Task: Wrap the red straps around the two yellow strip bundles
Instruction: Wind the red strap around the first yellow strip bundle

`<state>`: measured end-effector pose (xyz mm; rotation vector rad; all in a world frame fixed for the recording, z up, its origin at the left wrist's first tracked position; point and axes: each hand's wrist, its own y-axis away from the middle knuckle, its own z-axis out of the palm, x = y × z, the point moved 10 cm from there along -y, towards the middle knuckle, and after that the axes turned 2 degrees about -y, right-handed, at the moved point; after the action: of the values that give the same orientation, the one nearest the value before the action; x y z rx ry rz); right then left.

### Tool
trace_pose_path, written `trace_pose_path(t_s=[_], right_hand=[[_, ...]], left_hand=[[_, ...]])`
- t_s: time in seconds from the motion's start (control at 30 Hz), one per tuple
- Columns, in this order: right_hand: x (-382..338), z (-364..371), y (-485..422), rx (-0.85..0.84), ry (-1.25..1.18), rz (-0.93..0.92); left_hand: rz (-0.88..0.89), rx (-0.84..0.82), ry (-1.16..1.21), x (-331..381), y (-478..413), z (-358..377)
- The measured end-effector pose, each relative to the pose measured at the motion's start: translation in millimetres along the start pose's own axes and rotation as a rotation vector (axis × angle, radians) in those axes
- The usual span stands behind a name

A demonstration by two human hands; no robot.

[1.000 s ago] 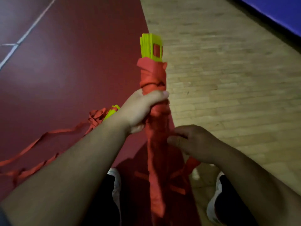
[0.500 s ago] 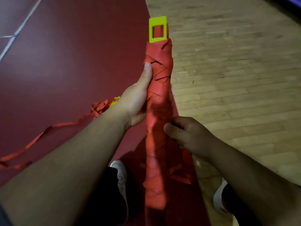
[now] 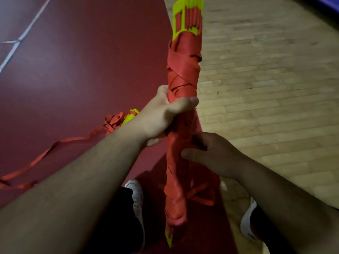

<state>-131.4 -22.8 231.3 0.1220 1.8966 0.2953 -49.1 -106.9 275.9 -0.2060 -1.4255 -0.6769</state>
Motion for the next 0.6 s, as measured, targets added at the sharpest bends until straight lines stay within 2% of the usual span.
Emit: trace_pose_path(t_s=[0.13, 0.23, 0.33, 0.43, 0.5, 0.6], right_hand=[[2.7, 22.6, 5.5, -0.213, -0.231, -0.013], [-2.4, 20.7, 3.0, -0.159, -0.365, -0.041], [-9.1, -1.8, 0.7, 0.068, -0.232, -0.053], [-6.9, -12.7, 1.8, 0.213, 0.022, -0.013], [-8.4, -8.4, 1.3, 0.188, 0.084, -0.042], [-8.4, -2.5, 1.6, -0.015, -0.067, -0.033]], left_hand=[[-0.044, -0.162, 0.264, -6.9, -2.4, 13.1], [-0.042, -0.235, 0.388, -3.4, -5.5, 16.7], [-0.064, -0.077, 0.226, -3.8, -5.9, 10.8], [0.054, 0.021, -0.135, -4.3, -6.3, 12.4], [0.097, 0.061, -0.262, -4.2, -7.5, 8.2], [0.089, -0.005, -0.098, 4.3, -7.4, 3.0]])
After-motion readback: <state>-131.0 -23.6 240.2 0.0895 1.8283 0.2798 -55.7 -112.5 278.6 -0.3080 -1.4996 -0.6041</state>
